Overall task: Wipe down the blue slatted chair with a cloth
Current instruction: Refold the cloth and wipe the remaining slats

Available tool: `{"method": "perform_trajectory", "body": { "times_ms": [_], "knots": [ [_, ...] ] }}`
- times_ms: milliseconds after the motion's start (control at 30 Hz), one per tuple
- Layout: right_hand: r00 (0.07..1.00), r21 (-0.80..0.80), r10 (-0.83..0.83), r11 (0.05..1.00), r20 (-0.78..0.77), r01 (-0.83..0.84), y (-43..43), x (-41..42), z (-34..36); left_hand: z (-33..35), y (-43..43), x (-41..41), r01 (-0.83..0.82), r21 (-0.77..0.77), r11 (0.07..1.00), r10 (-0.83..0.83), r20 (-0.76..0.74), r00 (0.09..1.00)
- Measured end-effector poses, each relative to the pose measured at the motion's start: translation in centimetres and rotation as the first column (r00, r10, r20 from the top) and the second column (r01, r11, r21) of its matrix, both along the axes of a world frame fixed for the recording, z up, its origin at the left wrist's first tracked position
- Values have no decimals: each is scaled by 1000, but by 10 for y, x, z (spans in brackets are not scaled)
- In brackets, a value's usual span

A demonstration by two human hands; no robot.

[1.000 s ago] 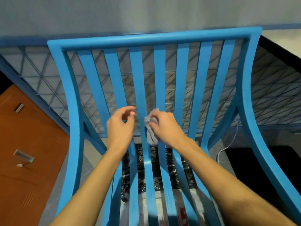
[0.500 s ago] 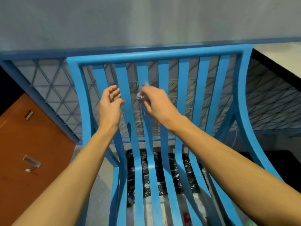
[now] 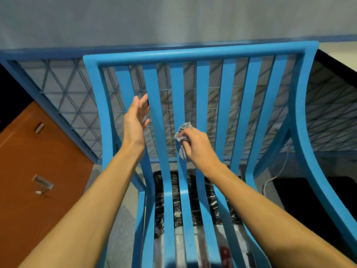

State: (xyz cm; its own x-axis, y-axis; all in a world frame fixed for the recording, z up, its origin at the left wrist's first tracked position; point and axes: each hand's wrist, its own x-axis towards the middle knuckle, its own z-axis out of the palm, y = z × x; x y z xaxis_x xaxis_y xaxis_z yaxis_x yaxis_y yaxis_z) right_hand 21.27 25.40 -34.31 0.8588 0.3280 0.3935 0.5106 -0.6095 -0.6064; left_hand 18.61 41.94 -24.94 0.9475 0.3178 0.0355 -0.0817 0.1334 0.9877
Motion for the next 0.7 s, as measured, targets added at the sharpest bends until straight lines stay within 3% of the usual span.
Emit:
{"method": "perform_trajectory", "body": {
  "times_ms": [167,267,367,467,567,700],
  "knots": [
    [968,-72,-28,997,-248,10,-5,-32,-68,6,10,-1,69,-48,996,-71,-46,996],
    [862,-145,-97,989,-498,28,-9,-53,-110,12,17,0,102,-83,991,-108,-83,991],
    [824,-221,-129,975,-551,5,-13,-67,-127,17,17,-2,133,-77,988,-140,-102,985],
    [905,-203,-26,977,-424,-67,0,-54,-76,18,20,-5,134,-51,990,-139,-109,984],
    [982,-17,135,990,-134,-139,15,-31,21,18,20,-2,130,-44,990,-134,-108,985],
    [957,135,94,982,274,-135,48,10,139,18,19,-1,95,-82,992,-104,-123,987]
  ]
}}
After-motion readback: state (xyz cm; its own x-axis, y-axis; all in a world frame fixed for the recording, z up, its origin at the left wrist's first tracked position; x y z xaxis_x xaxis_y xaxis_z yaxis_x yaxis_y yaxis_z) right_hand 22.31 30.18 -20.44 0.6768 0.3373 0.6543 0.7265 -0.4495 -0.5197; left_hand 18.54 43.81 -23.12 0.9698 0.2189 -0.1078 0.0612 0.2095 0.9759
